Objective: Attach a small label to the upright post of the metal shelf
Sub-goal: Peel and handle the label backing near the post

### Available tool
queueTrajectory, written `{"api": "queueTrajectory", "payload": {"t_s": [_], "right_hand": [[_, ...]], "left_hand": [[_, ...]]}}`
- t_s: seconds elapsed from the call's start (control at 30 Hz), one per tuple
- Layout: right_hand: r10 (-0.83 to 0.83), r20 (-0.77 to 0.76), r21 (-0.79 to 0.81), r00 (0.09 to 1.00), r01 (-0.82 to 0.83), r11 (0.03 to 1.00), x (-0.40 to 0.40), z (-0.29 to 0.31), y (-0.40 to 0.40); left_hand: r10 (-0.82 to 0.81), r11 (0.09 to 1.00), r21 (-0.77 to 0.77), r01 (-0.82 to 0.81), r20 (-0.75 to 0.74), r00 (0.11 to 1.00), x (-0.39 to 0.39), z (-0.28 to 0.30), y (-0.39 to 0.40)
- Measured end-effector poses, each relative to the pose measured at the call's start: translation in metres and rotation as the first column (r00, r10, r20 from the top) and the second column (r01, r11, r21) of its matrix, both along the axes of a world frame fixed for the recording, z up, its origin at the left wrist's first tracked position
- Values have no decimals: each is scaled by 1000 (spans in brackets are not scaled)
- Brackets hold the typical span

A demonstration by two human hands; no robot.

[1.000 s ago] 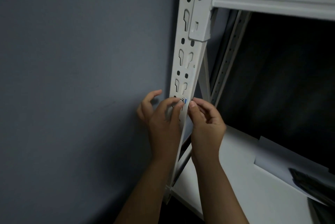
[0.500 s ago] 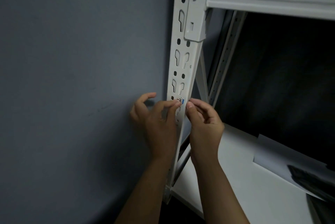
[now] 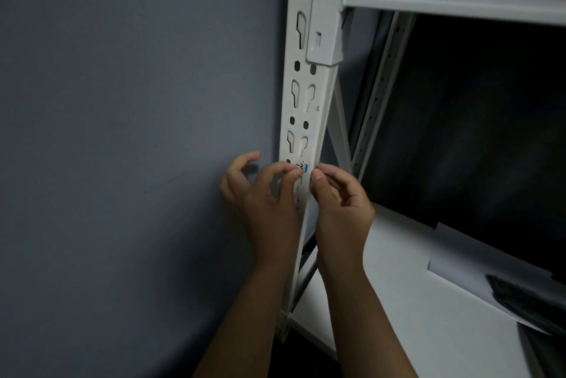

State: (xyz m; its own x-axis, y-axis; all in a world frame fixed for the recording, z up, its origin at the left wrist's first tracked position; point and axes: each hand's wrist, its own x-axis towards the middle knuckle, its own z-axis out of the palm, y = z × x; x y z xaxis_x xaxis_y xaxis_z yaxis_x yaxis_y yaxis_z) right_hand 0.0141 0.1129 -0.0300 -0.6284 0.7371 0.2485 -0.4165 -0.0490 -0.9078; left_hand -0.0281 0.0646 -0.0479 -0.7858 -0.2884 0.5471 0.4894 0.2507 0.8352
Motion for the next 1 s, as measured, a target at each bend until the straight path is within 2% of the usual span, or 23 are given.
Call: {"api": "queueTrajectory", "payload": {"t_s": [0.07,0.17,0.23,0.4,0.53,0.8,1.0], "right_hand": [[0,3,3,1000,0,1000,0,0,-1],[-1,8,5,1000,1,1000,1,0,-1],[3,13,-3,1000,-2,1000,1,0,0],[6,20,-7,1000,-5,1000,1,0,-1],[-6,15,16,1000,5,1000,1,0,0],[-13,-11,22,1000,13,1000,-1,-2,-2],[-13,-14,9,1000,13,1000,-1,-1,-2]], "left_hand": [[7,999,-41,-7,-4,1000,-1,1,-1],[-6,1000,-18,7,14,1000,-1,-1,-2],[8,1000,-10,-8,-23,1000,1,-1,-3],[8,991,131,1,-66,998,14,16,1],[37,997,72,-34,-38,999,3,-1,4],[-29,997,76,24,70,997,-1,-3,4],[1,999,-49,2,47,999,0,4,-4]]}}
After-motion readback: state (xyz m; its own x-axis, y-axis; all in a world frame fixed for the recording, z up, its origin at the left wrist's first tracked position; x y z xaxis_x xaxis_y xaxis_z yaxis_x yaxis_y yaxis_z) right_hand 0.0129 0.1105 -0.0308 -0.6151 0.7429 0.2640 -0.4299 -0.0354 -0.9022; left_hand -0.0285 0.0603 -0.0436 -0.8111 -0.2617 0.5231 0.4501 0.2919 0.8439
